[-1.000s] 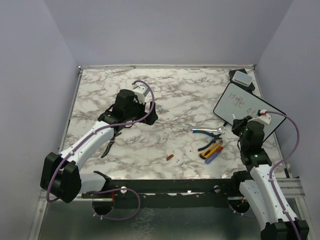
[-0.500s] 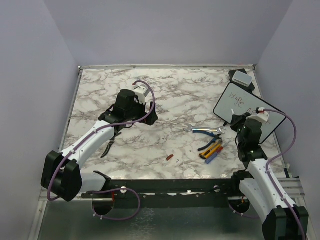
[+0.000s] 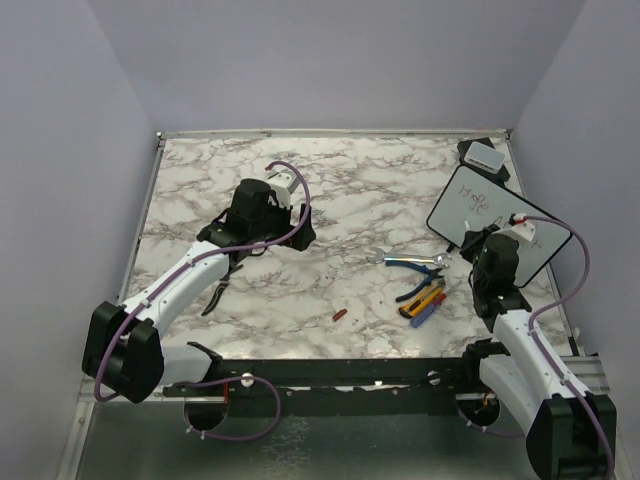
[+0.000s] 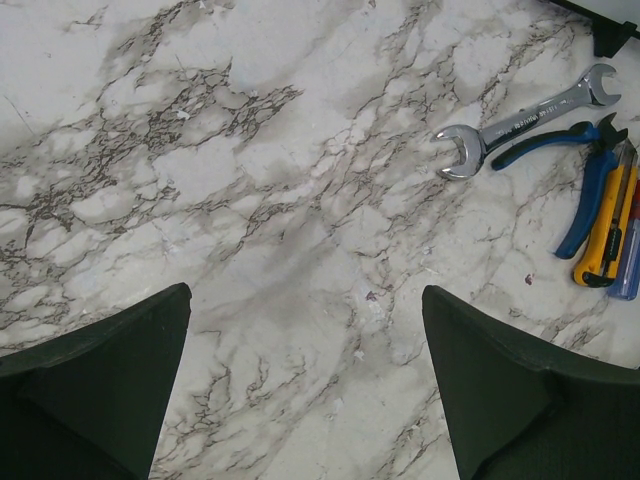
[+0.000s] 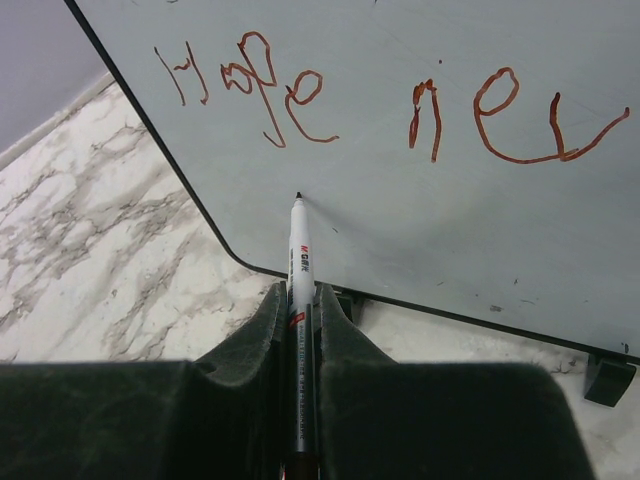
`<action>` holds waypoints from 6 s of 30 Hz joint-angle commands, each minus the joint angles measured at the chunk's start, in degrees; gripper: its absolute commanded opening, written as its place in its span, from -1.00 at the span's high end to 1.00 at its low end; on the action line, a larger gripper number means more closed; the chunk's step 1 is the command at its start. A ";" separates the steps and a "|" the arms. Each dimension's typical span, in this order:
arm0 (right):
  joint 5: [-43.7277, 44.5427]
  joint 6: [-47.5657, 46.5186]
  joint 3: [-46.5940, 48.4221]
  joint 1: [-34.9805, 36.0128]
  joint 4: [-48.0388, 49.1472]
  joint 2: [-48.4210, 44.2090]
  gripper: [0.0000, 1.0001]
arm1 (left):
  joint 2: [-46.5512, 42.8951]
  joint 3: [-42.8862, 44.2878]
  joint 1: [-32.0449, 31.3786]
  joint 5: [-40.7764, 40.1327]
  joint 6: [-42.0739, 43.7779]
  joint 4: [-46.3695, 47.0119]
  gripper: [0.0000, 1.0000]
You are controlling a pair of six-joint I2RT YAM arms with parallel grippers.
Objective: Write a sentence on the whiteboard
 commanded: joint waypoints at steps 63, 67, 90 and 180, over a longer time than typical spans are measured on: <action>-4.32 2.36 -0.96 -0.23 3.11 2.65 0.99 | -1.56 -0.41 0.40 0.04 0.41 0.60 -0.98; -2.72 2.27 -1.12 -0.30 3.49 2.59 0.99 | -1.48 -0.43 0.40 -0.09 0.41 0.63 -0.98; -0.83 2.60 -1.05 -0.29 4.88 5.41 0.99 | -1.73 -0.43 0.39 0.04 0.42 0.60 -0.98; 4.86 1.04 0.36 -0.28 -4.53 2.55 0.99 | -2.26 -0.43 0.37 0.57 0.30 0.65 -0.98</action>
